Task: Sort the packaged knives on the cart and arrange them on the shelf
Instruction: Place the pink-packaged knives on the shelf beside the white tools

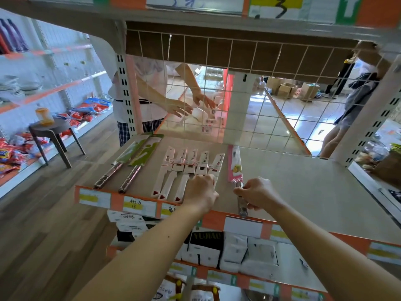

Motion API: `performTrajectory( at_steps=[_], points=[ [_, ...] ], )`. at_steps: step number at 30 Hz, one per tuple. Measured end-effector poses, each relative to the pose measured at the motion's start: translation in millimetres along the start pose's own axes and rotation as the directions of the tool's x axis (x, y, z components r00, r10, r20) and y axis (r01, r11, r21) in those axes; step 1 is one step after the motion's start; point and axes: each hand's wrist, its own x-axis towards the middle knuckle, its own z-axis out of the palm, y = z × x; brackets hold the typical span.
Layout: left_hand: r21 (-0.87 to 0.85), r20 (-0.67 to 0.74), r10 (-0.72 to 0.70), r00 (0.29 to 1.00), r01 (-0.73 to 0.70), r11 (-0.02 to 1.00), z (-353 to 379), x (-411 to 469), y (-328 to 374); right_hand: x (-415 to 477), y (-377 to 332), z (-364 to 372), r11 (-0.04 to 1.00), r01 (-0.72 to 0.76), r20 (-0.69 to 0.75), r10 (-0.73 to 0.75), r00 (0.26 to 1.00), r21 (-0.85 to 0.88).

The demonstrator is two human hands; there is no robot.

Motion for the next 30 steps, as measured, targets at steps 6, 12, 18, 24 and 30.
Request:
performTrajectory(
  at_steps=[6, 12, 18, 24, 30],
  points=[
    [0.008, 0.001, 0.004, 1.0, -0.004, 1.0, 3, -3, 0, -1, -2, -1, 0.998, -0.003, -0.002, 0.003, 1.0, -0.057],
    [-0.021, -0.008, 0.008, 1.0, -0.008, 1.0, 5, -3, 5, -2, -3, 0, 0.995, -0.002, -0.011, 0.001, 1.0, -0.097],
    [-0.024, -0.01, 0.005, 1.0, -0.005, 1.0, 7, -1, 2, -3, -5, 0, 0.992, -0.016, -0.015, 0.014, 1.0, -0.121],
    [-0.072, -0.039, 0.026, 0.999, -0.028, 0.997, 4, -1, -4, -5, -6, -3, 0.991, -0.026, -0.006, 0.025, 1.0, -0.131],
    [-0.077, -0.157, 0.026, 0.987, -0.039, 0.996, -17, 5, -31, -18, -26, -9, 0.973, 0.149, -0.244, -0.19, 0.951, -0.177]
  ],
)
